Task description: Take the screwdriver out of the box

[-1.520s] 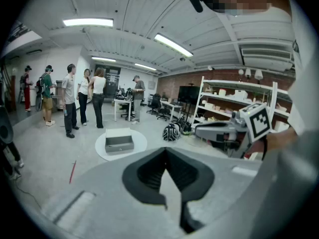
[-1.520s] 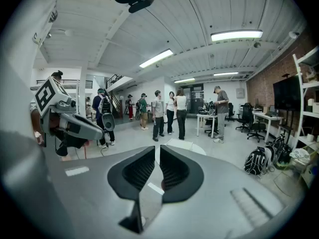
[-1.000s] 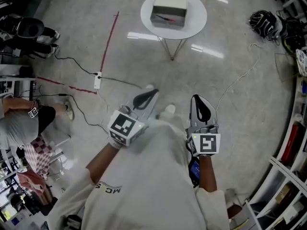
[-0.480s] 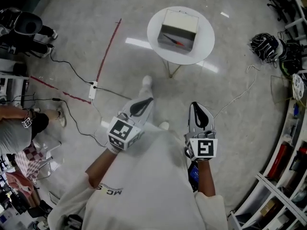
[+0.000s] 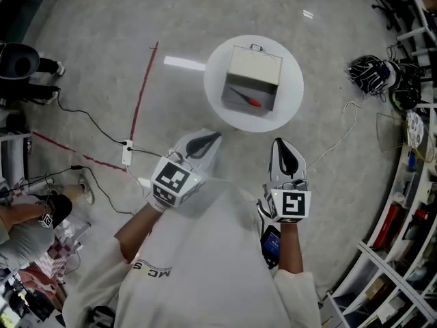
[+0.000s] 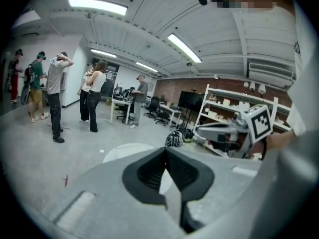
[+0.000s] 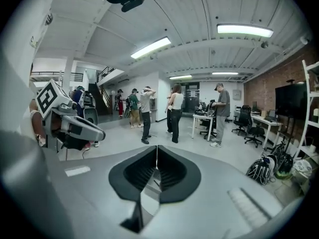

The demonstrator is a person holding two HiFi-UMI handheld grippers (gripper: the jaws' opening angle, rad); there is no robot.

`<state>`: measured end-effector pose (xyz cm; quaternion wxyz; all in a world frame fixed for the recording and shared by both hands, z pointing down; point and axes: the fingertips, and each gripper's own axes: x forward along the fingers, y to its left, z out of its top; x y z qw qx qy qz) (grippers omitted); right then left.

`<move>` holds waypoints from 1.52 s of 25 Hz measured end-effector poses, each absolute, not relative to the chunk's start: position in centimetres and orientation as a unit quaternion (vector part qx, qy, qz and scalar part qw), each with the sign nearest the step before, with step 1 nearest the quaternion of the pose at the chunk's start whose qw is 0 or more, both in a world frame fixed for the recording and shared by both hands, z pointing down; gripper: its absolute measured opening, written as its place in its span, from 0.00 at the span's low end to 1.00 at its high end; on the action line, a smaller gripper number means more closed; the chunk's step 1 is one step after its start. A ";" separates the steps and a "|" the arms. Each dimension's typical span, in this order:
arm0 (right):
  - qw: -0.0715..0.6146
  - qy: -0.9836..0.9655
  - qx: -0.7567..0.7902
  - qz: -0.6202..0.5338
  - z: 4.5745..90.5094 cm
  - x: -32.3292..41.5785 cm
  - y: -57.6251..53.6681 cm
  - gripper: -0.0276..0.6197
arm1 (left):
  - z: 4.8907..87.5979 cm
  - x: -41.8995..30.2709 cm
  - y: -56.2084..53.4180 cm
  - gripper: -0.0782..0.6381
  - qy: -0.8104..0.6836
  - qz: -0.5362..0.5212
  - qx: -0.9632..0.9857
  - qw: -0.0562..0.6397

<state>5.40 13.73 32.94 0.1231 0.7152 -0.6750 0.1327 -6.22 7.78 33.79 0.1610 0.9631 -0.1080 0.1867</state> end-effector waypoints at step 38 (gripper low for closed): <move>0.337 -0.772 0.462 0.278 60.1 11.1 -6.6 0.13 | 44.4 -2.0 -8.0 0.11 -0.261 0.232 0.905 0.242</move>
